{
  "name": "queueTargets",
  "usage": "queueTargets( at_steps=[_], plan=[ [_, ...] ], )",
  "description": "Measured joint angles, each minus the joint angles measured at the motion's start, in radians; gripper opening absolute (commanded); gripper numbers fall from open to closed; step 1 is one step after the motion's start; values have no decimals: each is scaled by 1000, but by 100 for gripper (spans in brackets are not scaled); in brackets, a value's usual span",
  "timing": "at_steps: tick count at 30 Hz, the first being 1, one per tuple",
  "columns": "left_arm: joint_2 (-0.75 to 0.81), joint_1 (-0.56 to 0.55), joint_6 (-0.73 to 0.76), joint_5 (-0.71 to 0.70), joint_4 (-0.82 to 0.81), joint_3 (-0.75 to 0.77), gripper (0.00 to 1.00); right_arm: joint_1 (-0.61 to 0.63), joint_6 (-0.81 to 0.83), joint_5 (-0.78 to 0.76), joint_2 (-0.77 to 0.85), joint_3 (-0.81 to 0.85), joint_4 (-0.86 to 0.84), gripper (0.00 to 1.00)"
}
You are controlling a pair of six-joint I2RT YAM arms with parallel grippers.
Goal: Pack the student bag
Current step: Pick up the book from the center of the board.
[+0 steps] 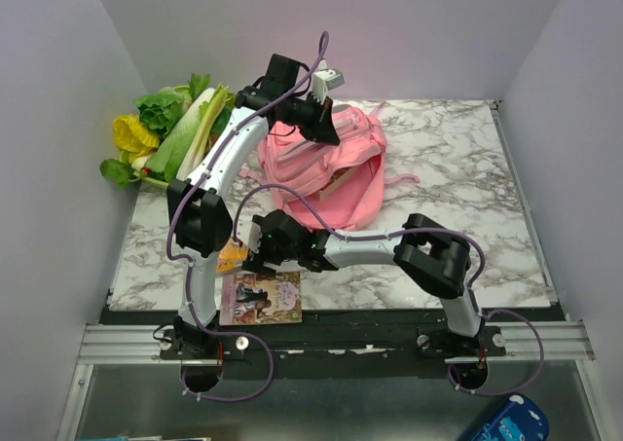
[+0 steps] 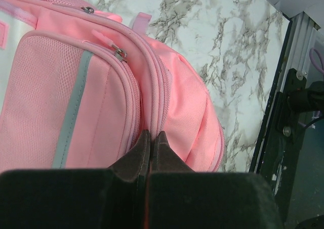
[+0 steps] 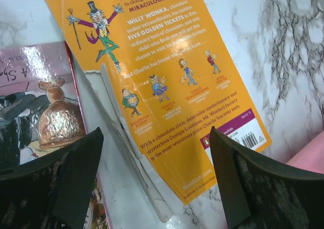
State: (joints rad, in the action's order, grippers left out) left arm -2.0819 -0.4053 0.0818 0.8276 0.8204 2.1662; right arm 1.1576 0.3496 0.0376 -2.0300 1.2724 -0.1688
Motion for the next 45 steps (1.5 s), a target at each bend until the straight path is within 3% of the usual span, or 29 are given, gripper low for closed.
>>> queueTargets(
  at_steps=[5, 11, 14, 18, 20, 22, 31, 34, 45],
  plan=[
    [0, 0, 0, 3, 0, -3, 0, 0, 23, 45, -30, 29, 21, 91],
    [0, 0, 0, 4, 0, -3, 0, 0, 39, 62, -86, 84, 50, 82],
    [0, 0, 0, 5, 0, -3, 0, -3, 37, 61, -105, 111, 55, 67],
    [0, 0, 0, 5, 0, -4, 0, -9, 33, 68, -130, 163, 95, 27],
    [0, 0, 0, 5, 0, -5, 0, -14, 31, 74, -131, 178, 115, 19],
    [0, 0, 0, 6, 0, -5, 0, -20, 26, 74, -131, 182, 119, 1],
    [0, 0, 5, 5, 0, -5, 0, -27, 17, 46, -30, 72, 119, 1],
    [0, 0, 15, 3, 5, -4, 0, -27, 16, 19, 109, -42, 113, 1],
    [-9, 2, 50, -23, 42, 44, 0, 20, 15, -77, 575, -181, 113, 1]
  ],
)
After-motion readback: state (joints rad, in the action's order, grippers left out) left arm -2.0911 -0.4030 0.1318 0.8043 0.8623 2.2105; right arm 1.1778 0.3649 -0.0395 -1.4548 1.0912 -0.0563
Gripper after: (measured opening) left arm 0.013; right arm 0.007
